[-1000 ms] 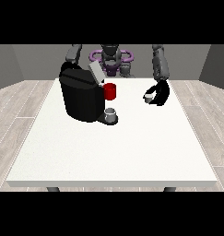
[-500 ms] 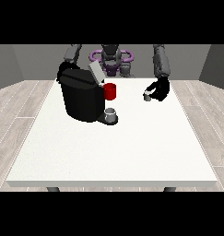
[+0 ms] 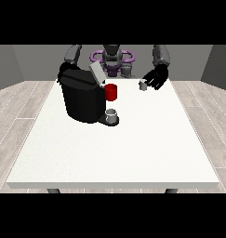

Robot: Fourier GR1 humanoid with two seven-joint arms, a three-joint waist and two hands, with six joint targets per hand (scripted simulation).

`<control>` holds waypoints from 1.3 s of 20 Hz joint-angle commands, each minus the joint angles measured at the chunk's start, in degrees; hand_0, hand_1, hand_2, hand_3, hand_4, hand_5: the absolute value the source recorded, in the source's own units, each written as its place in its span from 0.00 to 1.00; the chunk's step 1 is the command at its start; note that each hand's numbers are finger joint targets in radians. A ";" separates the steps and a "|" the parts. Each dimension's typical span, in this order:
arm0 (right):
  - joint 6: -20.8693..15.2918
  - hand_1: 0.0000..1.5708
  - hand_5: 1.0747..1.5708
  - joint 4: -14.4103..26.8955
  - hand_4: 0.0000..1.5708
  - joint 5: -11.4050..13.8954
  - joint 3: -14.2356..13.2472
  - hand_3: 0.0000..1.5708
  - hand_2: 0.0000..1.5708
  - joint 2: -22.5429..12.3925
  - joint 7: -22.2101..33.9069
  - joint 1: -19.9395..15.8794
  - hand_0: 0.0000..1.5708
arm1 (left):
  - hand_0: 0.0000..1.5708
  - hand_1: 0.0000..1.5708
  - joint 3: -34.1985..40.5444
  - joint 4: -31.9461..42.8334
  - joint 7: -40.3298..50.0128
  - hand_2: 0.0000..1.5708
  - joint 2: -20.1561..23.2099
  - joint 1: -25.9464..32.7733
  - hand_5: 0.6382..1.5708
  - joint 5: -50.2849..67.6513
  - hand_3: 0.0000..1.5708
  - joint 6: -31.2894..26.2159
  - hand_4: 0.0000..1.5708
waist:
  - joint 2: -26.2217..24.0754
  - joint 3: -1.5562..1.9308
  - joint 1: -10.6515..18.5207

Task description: Insert the coffee pod into the coffee machine and close the lid

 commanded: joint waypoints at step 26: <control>0.19 0.00 1.00 -6.62 0.33 1.23 2.76 0.00 0.00 -0.07 0.99 -7.44 0.00 | 0.80 0.80 7.03 1.08 12.07 0.84 5.54 -25.16 1.00 -0.35 0.79 -3.91 0.32 | 10.21 0.01 -11.48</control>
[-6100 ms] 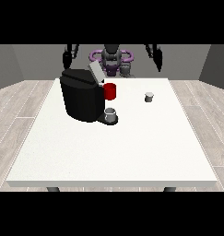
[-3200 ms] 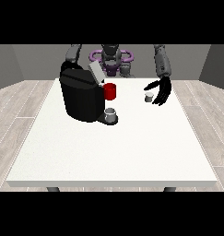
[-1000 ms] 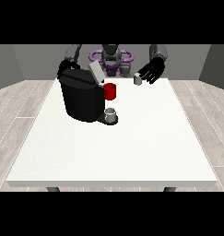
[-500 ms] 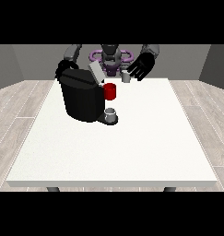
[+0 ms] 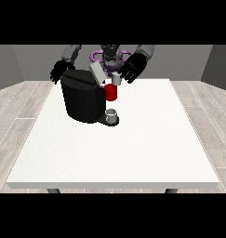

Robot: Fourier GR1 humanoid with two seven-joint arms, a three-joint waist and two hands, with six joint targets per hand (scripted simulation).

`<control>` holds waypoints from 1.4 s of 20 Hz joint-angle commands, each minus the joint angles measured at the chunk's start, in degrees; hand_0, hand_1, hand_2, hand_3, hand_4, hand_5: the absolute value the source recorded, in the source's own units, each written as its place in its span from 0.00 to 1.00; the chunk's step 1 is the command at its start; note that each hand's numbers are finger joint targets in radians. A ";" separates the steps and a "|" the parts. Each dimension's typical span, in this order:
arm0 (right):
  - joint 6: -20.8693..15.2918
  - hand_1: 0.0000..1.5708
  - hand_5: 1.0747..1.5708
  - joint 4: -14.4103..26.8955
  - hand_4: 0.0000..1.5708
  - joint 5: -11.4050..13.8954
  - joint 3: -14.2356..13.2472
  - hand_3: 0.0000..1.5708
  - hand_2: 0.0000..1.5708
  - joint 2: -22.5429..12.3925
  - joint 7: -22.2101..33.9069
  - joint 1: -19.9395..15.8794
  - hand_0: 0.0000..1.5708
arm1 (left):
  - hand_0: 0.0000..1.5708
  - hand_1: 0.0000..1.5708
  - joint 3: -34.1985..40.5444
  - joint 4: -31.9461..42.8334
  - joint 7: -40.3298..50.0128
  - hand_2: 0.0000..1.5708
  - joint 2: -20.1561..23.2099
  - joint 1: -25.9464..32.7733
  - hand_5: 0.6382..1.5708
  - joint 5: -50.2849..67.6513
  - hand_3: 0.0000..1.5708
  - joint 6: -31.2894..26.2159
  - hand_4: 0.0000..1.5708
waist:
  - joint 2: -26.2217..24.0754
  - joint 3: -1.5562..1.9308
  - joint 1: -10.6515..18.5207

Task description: Insert the coffee pod into the coffee machine and close the lid

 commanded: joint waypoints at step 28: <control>0.23 0.00 1.00 0.36 0.29 -2.05 -2.88 0.00 0.00 -0.89 -2.35 1.38 0.00 | 0.74 0.74 -0.60 2.63 2.68 0.79 -2.90 -4.54 1.00 -2.57 0.75 -1.61 0.31 | 1.50 0.02 -0.22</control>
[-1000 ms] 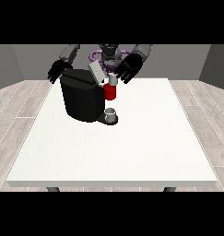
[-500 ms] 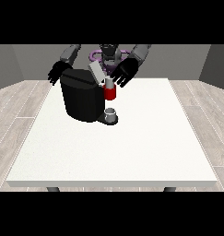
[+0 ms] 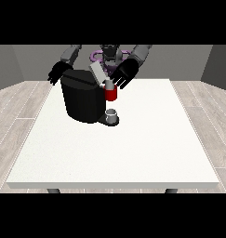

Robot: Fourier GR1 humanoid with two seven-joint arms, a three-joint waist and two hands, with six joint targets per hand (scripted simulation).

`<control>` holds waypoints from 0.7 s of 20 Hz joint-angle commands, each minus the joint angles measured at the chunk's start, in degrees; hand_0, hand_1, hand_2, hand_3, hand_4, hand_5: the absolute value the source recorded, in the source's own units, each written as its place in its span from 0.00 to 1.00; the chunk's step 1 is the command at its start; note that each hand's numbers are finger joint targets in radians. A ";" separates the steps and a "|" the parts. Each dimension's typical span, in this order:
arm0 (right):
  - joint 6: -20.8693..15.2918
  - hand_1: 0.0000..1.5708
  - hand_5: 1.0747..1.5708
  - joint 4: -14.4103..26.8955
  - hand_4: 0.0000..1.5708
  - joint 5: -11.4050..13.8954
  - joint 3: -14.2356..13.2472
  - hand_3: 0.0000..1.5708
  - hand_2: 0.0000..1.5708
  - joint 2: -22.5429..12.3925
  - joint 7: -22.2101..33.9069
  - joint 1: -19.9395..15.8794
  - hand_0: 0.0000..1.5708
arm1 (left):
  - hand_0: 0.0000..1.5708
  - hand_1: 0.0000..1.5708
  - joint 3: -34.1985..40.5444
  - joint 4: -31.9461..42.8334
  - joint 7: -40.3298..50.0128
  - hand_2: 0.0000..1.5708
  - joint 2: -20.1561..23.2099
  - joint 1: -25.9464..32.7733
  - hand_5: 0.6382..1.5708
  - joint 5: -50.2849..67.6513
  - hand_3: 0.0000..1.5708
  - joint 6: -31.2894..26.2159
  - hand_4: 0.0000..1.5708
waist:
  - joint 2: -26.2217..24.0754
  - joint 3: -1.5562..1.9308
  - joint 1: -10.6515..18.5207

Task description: Insert the coffee pod into the coffee machine and close the lid

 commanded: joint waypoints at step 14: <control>-0.31 0.00 1.00 1.84 0.23 -0.69 -2.38 0.00 0.00 -1.22 -1.37 -1.66 0.00 | 0.74 0.74 -0.41 0.27 0.63 0.76 -0.66 -1.45 1.00 -1.33 0.67 -1.27 0.29 | 2.04 0.04 0.73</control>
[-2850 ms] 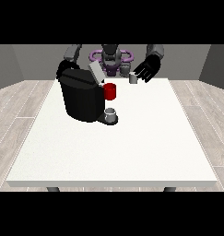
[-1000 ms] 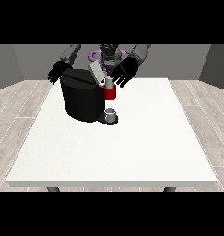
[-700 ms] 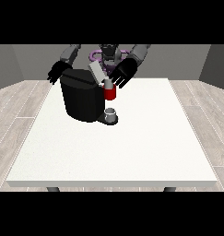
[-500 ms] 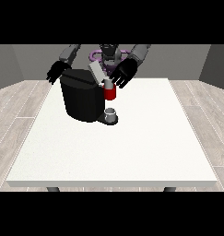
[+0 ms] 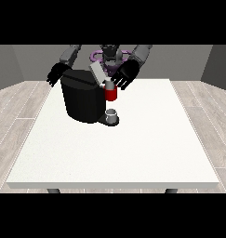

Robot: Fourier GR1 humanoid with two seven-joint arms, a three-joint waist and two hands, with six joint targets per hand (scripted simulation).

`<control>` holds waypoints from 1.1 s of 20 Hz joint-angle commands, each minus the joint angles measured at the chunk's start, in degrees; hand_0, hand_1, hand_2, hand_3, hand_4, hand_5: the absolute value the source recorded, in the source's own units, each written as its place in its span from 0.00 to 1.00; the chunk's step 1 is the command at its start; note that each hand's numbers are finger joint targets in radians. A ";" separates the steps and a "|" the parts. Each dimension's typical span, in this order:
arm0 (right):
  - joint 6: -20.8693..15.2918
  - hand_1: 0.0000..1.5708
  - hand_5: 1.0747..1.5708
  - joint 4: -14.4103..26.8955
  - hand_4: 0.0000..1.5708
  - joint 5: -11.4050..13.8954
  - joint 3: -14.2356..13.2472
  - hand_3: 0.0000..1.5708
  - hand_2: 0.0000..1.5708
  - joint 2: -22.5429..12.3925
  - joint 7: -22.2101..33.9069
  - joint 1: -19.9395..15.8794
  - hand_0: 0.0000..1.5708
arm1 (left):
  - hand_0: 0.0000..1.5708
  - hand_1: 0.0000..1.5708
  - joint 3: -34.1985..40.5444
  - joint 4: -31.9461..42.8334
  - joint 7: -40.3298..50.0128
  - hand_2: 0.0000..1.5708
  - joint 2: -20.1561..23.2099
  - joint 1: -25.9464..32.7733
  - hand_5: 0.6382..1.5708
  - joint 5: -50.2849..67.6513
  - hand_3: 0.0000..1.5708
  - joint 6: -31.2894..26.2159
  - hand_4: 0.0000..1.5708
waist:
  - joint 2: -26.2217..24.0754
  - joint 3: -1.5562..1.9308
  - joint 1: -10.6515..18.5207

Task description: Insert the coffee pod into the coffee machine and close the lid

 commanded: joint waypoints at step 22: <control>0.57 0.00 1.00 -0.75 0.24 -0.26 0.27 0.00 0.00 -0.61 1.15 -0.89 0.00 | 0.00 0.00 -3.25 1.28 -3.03 0.00 3.17 -0.23 1.00 -5.48 0.00 -3.13 0.00 | 0.27 -0.06 -0.68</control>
